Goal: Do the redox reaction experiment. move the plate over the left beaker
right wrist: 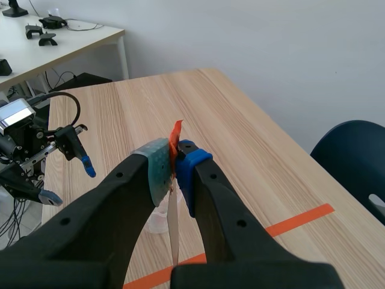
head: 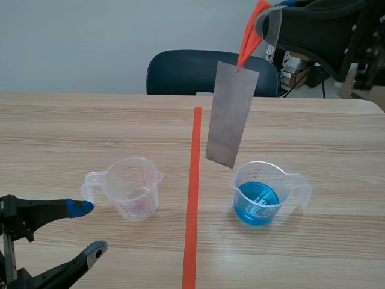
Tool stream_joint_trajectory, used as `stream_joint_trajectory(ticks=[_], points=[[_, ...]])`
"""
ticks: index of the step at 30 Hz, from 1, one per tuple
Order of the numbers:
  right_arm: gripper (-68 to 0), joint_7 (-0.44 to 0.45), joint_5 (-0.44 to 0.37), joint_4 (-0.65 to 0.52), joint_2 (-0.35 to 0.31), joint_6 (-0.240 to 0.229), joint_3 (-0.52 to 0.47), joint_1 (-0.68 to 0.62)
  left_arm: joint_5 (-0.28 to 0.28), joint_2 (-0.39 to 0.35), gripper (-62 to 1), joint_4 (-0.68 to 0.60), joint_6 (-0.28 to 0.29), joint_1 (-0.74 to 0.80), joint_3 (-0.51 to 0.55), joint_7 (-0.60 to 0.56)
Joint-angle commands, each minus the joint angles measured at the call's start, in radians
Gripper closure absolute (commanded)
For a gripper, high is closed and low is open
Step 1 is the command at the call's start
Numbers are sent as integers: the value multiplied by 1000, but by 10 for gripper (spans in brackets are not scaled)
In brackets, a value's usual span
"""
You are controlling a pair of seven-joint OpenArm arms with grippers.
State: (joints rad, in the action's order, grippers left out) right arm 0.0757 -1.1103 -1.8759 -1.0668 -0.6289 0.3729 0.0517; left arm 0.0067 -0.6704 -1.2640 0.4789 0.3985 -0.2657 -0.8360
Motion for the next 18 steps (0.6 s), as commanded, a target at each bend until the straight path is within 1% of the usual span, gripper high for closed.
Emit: stream_joint_trajectory(ticks=[1,3,5,6,8,11,15,18], points=[[-3,-2,-28,-15,5,-1,-16,18,-14,3,-379,-9,-3,14,11,-22],[-3,-43,-51,-16,24,0,-16,33,-14,4,-379,9,-33,32,19,-50],[-3,-97,-93,-16,40,0,-16,58,-14,10,-379,48,-71,43,30,-82],[-3,-127,-115,-16,50,0,-16,75,-16,14,-379,75,-78,45,35,-101],[-3,-187,-154,-16,70,0,-16,109,-24,24,-379,138,-77,48,45,-146],[-3,-265,-190,-16,107,11,-16,154,-38,41,-379,231,-78,48,45,-214],[-3,-328,-200,-17,154,28,-16,193,-40,62,-380,327,-81,48,45,-311],[-3,-370,-200,-17,195,34,-16,213,-39,72,-380,368,-81,51,45,-373]])
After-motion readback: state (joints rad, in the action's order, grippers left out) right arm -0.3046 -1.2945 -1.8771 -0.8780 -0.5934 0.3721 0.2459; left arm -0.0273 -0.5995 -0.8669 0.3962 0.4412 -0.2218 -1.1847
